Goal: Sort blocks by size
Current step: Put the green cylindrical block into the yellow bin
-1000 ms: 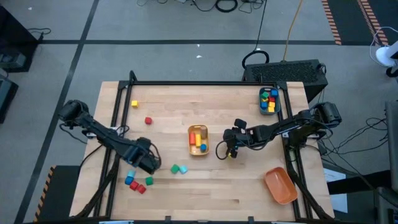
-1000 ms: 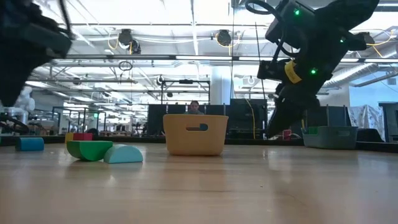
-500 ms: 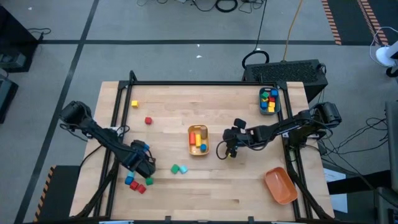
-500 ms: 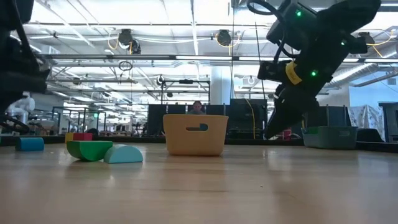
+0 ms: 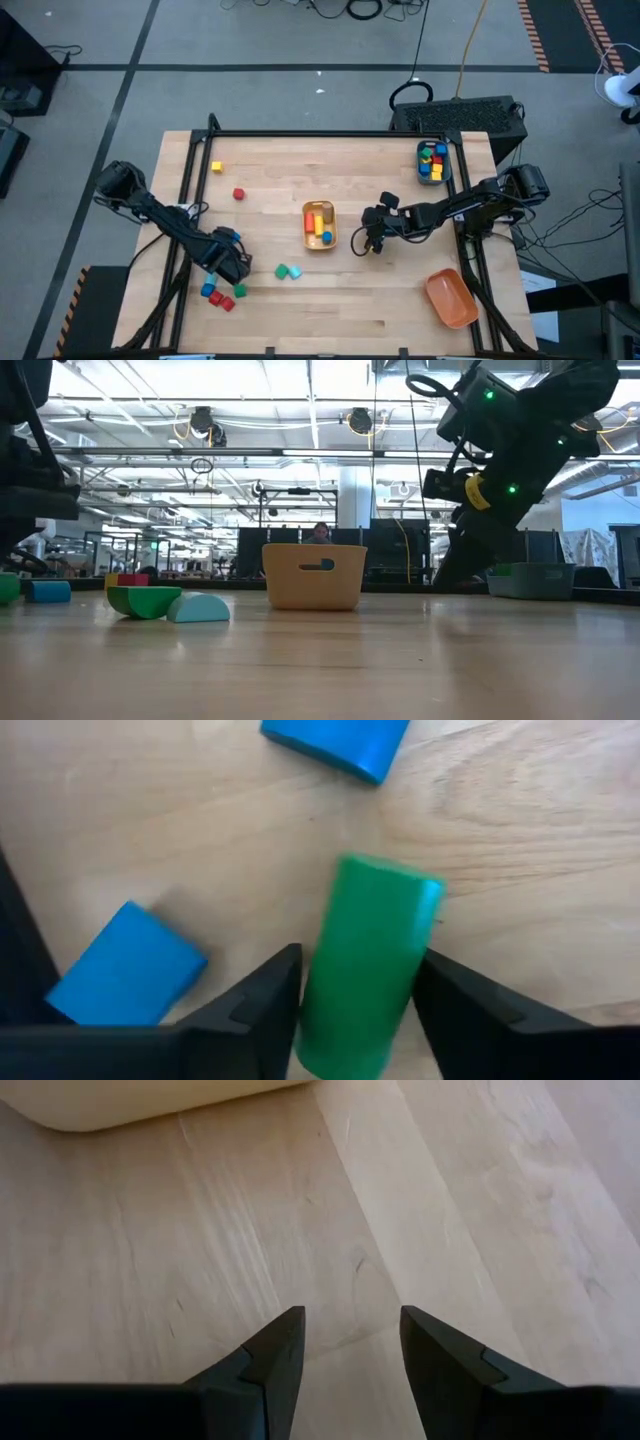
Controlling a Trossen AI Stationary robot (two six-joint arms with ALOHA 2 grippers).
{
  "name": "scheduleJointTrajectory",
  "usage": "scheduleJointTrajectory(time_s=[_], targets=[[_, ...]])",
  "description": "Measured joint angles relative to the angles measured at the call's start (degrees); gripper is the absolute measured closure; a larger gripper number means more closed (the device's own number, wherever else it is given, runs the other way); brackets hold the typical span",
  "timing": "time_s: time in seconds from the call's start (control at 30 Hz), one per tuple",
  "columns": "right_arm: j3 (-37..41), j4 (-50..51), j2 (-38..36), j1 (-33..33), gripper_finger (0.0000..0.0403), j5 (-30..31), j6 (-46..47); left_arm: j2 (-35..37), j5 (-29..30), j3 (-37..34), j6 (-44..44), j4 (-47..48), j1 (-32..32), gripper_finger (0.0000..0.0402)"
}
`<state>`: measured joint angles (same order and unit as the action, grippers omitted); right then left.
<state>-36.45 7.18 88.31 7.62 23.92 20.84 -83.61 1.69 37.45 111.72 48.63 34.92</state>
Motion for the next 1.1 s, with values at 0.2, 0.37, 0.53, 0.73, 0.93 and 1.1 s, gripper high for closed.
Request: scheduleJointTrajectory(time_s=[0.2,0.37,0.53,0.73,0.93,1.1], targets=[[0.0,-0.4,0.0,0.0,0.0252,0.0,-0.2,0.0,0.3,0.4,-1.4,0.0,0.0,0.0265],[0.0,-0.4,0.0,0.0,0.0252,-0.2,0.2,0.0,2.6,3.2,-6.5,1.3,-1.4,0.0265],[0.0,-1.1,0.0,0.0,0.0252,-0.3,2.2,0.1,7.7,7.9,-16.5,3.4,-5.6,0.0265],[0.0,-2.5,0.0,0.0,0.0252,-0.6,3.0,0.2,13.9,13.8,-33.0,2.3,-12.8,0.0265],[0.0,-2.5,0.0,-0.1,0.0252,-6.6,4.0,0.2,19.1,17.0,-50.3,-7.2,-19.9,0.0265],[0.0,-2.7,0.0,-0.1,0.0252,-6.9,5.3,-2.4,20.5,17.0,-62.8,-22.2,-24.9,0.0265]])
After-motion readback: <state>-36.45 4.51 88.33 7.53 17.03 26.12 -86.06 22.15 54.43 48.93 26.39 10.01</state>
